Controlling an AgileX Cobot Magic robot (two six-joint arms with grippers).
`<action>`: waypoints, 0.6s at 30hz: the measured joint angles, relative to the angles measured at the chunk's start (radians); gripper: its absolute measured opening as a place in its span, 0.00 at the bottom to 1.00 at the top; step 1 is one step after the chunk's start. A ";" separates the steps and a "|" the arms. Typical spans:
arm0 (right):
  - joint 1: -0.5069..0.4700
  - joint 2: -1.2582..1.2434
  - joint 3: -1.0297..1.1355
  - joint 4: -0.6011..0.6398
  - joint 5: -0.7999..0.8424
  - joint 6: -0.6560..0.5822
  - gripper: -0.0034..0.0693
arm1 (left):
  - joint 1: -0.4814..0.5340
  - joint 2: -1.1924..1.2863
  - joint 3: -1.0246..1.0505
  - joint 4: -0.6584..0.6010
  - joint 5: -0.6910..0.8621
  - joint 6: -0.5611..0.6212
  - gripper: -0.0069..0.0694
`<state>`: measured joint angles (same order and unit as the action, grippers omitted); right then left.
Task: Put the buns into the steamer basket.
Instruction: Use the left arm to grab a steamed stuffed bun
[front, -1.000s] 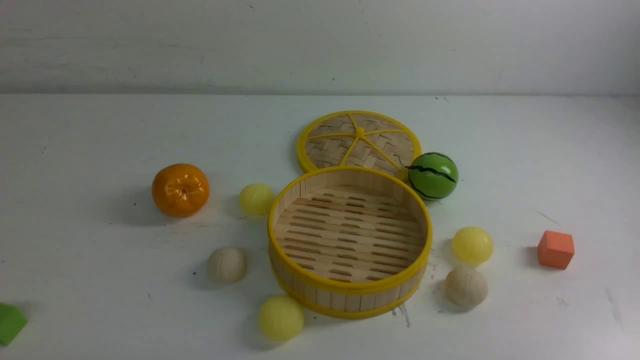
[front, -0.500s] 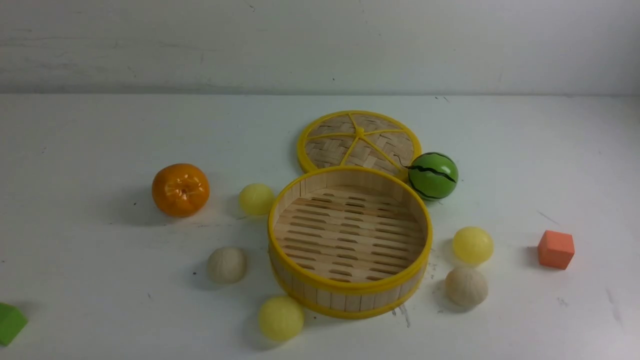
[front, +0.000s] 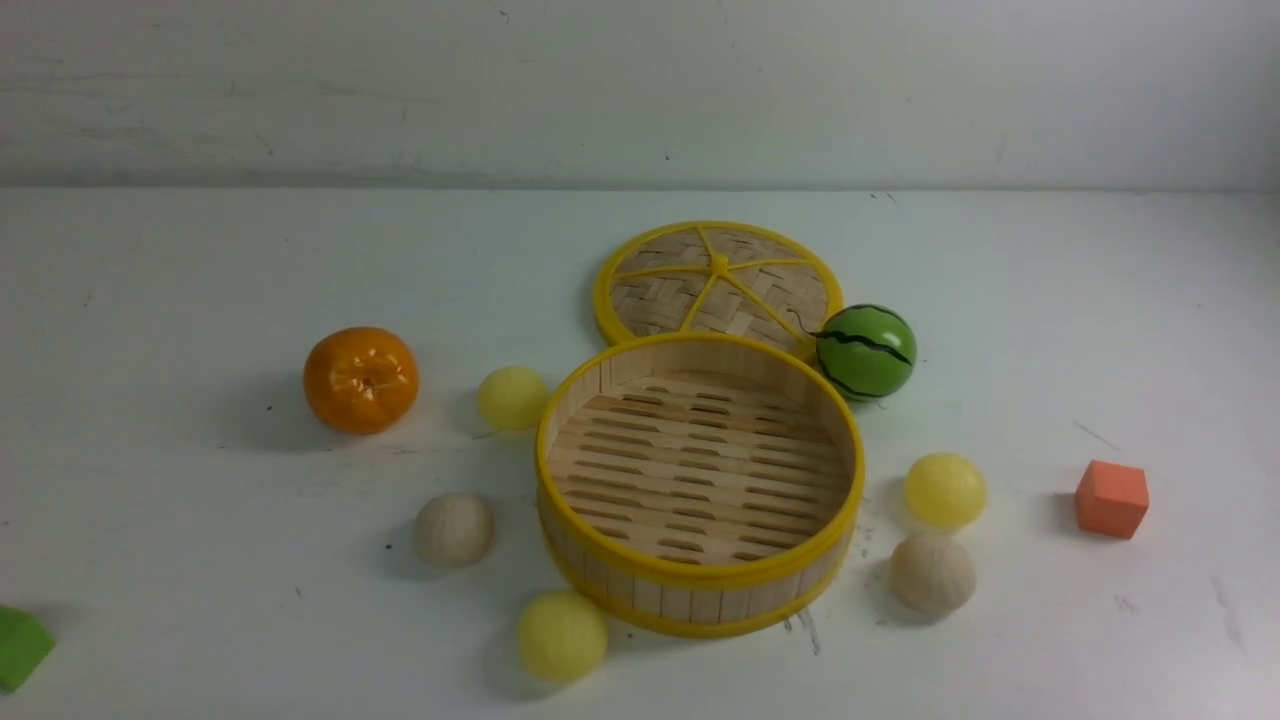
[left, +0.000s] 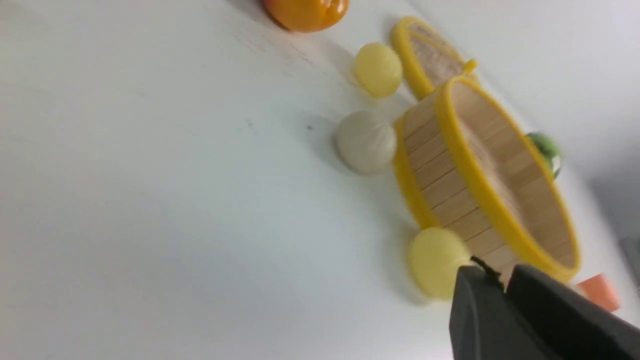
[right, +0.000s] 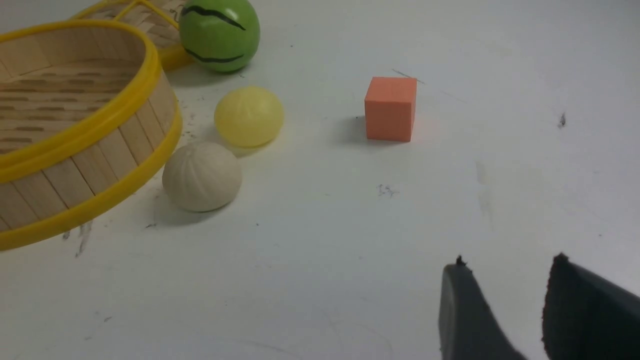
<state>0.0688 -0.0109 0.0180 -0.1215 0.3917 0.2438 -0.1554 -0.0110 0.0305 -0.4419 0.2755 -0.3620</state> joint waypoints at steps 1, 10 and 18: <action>0.000 0.000 0.000 0.000 0.000 0.000 0.38 | 0.000 0.000 0.000 -0.022 -0.029 -0.004 0.19; 0.000 0.000 0.000 0.000 0.000 0.000 0.38 | 0.000 0.000 0.000 -0.098 -0.315 0.067 0.20; 0.000 0.000 0.000 0.000 0.000 0.000 0.38 | 0.000 0.000 -0.010 -0.125 -0.322 0.055 0.20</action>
<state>0.0688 -0.0109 0.0180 -0.1215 0.3912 0.2438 -0.1554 -0.0110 0.0210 -0.5666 -0.0466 -0.3069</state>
